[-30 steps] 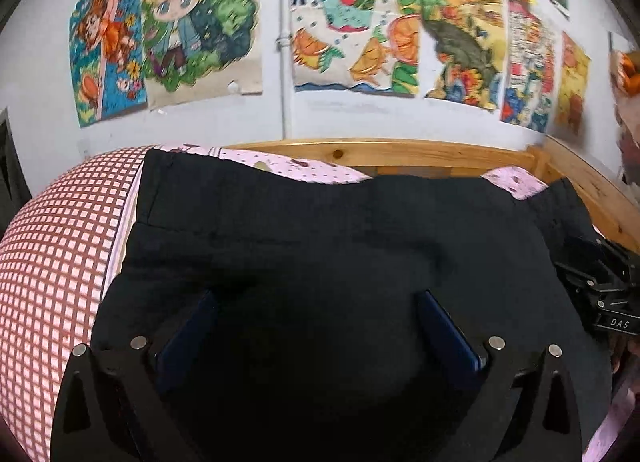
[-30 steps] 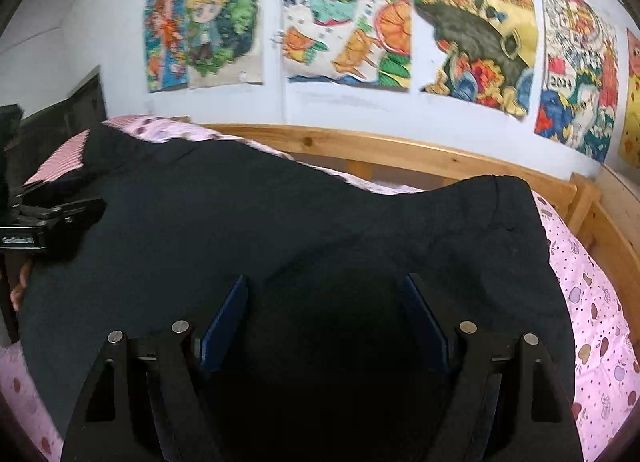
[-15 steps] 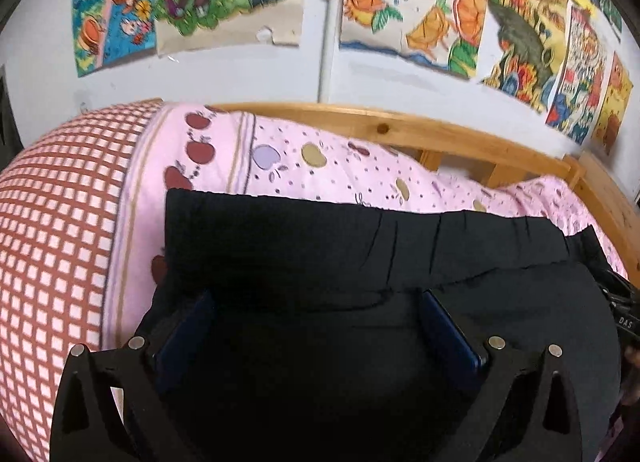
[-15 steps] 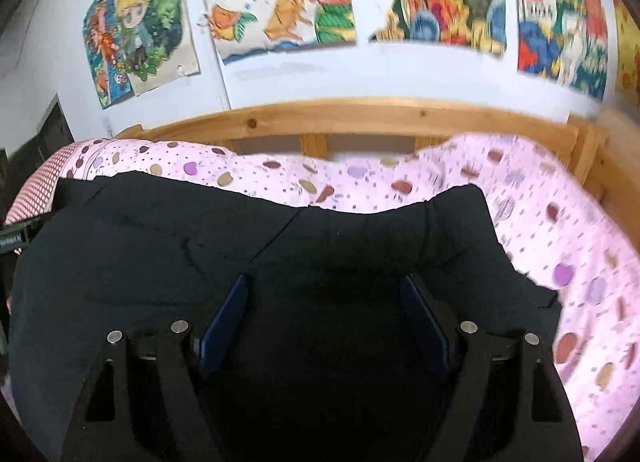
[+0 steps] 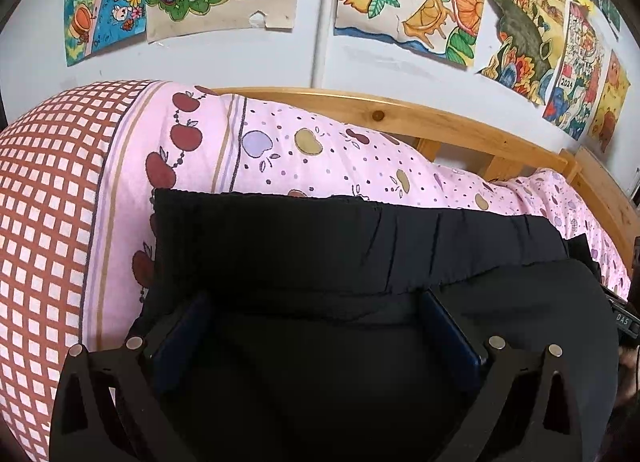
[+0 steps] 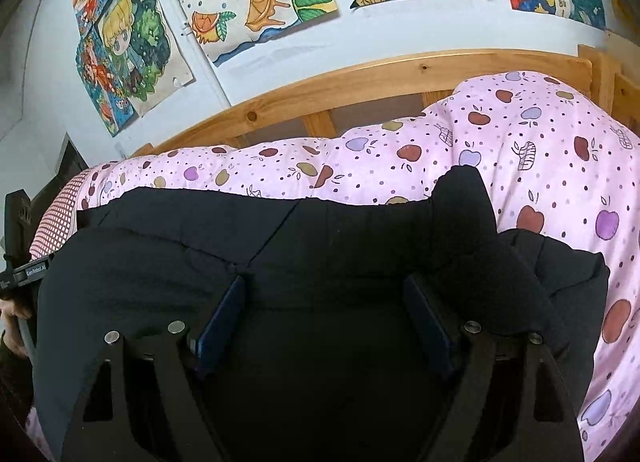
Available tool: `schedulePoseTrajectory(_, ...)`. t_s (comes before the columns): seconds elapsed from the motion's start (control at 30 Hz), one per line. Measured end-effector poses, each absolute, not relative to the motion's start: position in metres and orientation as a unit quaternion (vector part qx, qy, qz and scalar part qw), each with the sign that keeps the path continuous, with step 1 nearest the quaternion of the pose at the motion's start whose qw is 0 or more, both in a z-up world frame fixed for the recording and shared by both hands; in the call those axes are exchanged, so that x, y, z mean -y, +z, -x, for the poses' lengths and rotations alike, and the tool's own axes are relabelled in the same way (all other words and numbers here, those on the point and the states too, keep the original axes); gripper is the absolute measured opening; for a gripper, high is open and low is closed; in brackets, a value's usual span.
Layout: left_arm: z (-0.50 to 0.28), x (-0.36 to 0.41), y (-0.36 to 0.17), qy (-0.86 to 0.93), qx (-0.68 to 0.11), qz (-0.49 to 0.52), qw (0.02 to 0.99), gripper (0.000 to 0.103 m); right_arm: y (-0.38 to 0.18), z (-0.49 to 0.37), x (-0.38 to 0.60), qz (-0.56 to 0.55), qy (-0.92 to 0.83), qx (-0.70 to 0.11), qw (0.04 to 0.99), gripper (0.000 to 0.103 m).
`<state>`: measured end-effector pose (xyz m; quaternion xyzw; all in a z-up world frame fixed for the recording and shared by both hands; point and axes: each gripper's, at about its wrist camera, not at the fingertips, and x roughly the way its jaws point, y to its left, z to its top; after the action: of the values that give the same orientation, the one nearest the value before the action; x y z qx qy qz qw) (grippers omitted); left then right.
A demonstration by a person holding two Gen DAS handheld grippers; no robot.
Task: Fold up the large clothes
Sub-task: 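Smooth the folded jacket flat with both open grippers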
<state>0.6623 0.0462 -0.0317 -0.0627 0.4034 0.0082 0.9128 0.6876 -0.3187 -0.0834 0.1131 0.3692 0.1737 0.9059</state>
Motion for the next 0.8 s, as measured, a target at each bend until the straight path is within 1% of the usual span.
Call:
schedulePoseTrajectory(0.2,-0.647,-0.046,-0.030,0.003,-0.374,0.059,0.925,0.103,-0.074,-0.666,0.325,-0.119,0.170,-0.317,0.925,0.078)
schedulePoseTrajectory(0.37,-0.635,-0.045,-0.023,0.000,-0.351,0.055,0.935,0.103,-0.062,-0.659,0.326,-0.105,0.149,-0.311,0.933,0.079)
schedulePoseTrajectory(0.5,-0.621,-0.054,-0.010,-0.019,-0.338,0.071,0.938,0.103,-0.049,-0.644,0.331,-0.078,0.121,-0.304,0.942,0.084)
schedulePoseTrajectory(0.6,-0.608,-0.060,-0.002,-0.031,-0.327,0.071,0.942,0.103,-0.042,-0.632,0.341,-0.068,0.095,-0.292,0.949,0.086)
schedulePoseTrajectory(0.8,-0.590,-0.074,0.007,-0.029,-0.310,0.054,0.949,0.103,-0.035,-0.622,0.371,-0.088,0.064,-0.283,0.953,0.086)
